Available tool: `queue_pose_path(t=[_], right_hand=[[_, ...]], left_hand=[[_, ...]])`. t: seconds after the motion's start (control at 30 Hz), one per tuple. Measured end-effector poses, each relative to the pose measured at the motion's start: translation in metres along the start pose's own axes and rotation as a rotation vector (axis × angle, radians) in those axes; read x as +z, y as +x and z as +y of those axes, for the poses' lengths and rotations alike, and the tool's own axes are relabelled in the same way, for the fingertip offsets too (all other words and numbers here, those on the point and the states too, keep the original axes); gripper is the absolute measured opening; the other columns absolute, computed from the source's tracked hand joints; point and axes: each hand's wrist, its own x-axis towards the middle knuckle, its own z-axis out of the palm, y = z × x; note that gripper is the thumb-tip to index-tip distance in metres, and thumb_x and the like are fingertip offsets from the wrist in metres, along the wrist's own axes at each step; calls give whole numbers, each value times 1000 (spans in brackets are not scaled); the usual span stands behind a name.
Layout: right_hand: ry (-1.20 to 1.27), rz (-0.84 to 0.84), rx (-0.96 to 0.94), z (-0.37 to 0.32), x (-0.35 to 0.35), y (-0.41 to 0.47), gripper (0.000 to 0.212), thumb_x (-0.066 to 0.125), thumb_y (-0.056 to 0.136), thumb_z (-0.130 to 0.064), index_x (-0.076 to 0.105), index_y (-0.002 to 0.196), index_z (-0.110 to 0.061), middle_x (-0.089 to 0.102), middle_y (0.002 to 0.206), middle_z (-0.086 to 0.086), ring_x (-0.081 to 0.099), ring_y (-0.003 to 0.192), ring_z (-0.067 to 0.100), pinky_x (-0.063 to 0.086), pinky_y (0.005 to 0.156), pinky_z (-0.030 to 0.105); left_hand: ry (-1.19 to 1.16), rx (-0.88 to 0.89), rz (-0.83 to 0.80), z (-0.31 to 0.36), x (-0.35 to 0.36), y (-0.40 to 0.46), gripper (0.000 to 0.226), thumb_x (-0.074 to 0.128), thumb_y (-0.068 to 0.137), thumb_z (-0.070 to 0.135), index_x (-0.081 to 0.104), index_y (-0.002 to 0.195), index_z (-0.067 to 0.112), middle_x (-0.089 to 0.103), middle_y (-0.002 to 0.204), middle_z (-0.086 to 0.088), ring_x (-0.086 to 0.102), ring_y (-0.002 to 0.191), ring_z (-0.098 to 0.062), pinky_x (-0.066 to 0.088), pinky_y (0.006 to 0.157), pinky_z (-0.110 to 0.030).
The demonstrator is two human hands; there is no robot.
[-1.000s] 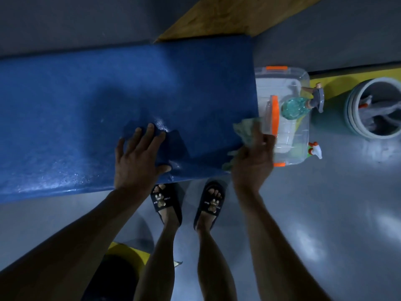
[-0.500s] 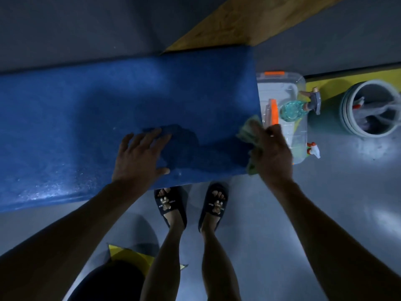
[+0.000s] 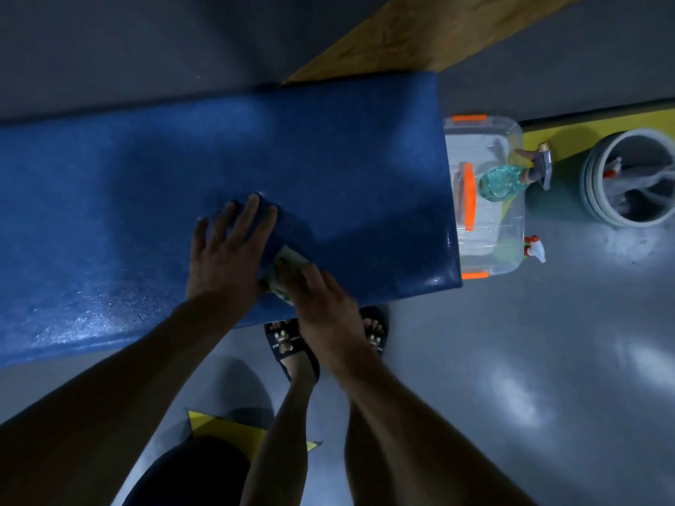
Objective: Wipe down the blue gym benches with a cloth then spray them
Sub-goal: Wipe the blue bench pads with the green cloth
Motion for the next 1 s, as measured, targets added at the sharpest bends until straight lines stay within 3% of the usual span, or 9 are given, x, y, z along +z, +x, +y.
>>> queue_pose_path(t=[0.07,0.13,0.27,0.53,0.67,0.73,0.8,0.87,1.0], right_hand=[[-105,-41,-25,36,-21,-5,49,53,86,-12,57,133,-21,58,114,7,59,96,25,56,68,36],[-120,25,141,81,-52,-17,43,52,91,-17,57,134,-21,57,113,10,58,98,29,53,76,39],[-210,212,491,138,-98,-38,66,58,79,-3,49,140,-25,47,110,13,55,86,40,49,63,41],[35,474,887,163,-78,-43,37,48,80,2,54,115,-8,50,113,15,53,95,37,35,72,30],[174,674,1078,145,-57,-41,31,46,77,-2,54,107,-6,49,111,16,53,95,33,43,76,37],[145,752,1018,127,-50,-39,40,43,69,-6,57,107,-8,50,109,15,53,94,34,46,80,41],[110,725,801,99,-38,-37,47,48,65,-8,63,109,-11,55,111,7,53,98,28,44,86,35],[142,520,629,56,-20,-31,47,56,69,-3,64,113,-17,54,114,-2,51,100,19,42,88,26],[119,170,294,2,3,-19,47,68,72,-3,56,114,-20,50,110,3,50,95,22,53,71,35]], left_hand=[[-4,-16,-14,1,-1,0,118,83,63,55,14,155,29,7,164,1,15,147,-34,19,115,-58],[-23,-25,-12,3,-1,-1,119,82,61,57,14,155,30,6,164,3,14,147,-33,19,115,-58],[-18,-38,-17,3,1,-1,120,83,60,57,13,154,30,6,164,2,14,147,-33,20,114,-58],[-49,-30,9,0,4,-2,119,84,59,56,16,153,32,8,164,3,15,147,-32,21,112,-60],[-62,-31,31,0,7,-1,119,86,57,54,19,153,30,12,164,2,18,146,-33,23,111,-60],[-66,-23,37,2,8,-1,119,87,57,51,19,153,29,12,164,1,18,146,-35,24,111,-60],[-70,-12,46,1,9,-2,119,87,57,50,21,153,28,13,163,0,19,146,-36,24,111,-60],[-68,-12,46,1,9,-1,118,87,56,50,21,152,28,13,163,0,19,145,-36,24,111,-59],[-63,3,53,-1,7,1,115,87,58,49,24,152,26,17,163,-3,23,143,-38,24,111,-59]])
